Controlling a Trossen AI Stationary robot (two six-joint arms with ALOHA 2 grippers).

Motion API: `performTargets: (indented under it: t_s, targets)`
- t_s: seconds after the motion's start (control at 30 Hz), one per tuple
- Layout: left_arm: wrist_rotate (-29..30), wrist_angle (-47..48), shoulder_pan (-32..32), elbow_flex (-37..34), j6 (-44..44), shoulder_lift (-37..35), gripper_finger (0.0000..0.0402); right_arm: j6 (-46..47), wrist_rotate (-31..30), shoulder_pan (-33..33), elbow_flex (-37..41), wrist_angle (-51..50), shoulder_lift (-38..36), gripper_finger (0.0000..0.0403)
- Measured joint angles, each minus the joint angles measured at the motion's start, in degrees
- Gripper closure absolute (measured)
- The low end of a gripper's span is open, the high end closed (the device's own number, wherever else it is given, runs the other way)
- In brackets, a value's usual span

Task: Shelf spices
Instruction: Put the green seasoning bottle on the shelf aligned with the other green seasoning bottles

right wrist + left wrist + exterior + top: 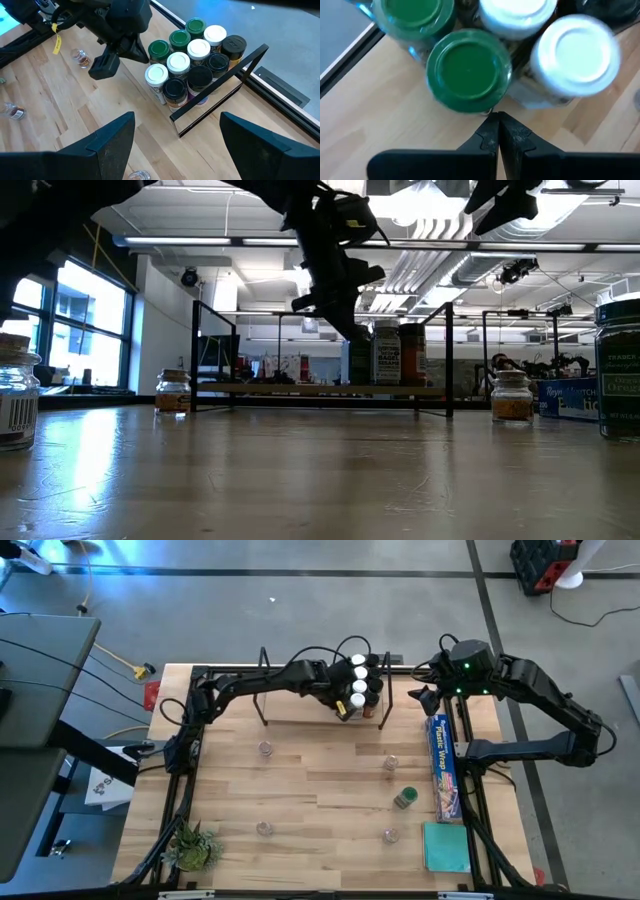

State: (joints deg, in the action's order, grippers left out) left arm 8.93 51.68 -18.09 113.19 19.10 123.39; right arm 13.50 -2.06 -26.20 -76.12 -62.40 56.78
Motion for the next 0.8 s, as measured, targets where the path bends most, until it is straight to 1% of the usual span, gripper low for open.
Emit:
performTargets:
  t_s: [0.33, 0.37, 0.5, 0.57, 0.67, 0.8]
  targets:
    - [0.83, 4.37, -0.77, 0.00, -2.46, -1.17, 0.0399, 0.00, -0.02, 0.00, 0.00, 0.00, 0.01, 0.0116]
    - [0.44, 4.42, -1.01, 0.00, -2.89, -1.37, 0.0399, 0.00, 0.00, -0.01, 0.00, 0.01, 0.01, 0.0116]
    - [-5.14, 5.44, -2.00, 0.00, -5.26, -1.79, 0.0399, 0.00, 0.69, -0.01, 0.00, -0.18, -0.01, 0.0116]
    - [-4.95, 6.00, -2.37, 0.00, -5.28, -1.94, 0.0399, 0.00, 0.87, 0.00, 0.00, -0.68, 0.01, 0.0116]
    - [-4.33, 4.58, -3.45, 0.00, -4.37, -2.10, 0.0399, 0.04, 1.02, 0.00, 0.00, -1.41, 0.01, 0.0116]
    - [-5.60, 0.12, -5.37, 0.00, -3.99, -2.10, 0.0399, 0.02, 1.02, -0.01, 0.00, -1.69, 0.01, 0.0116]
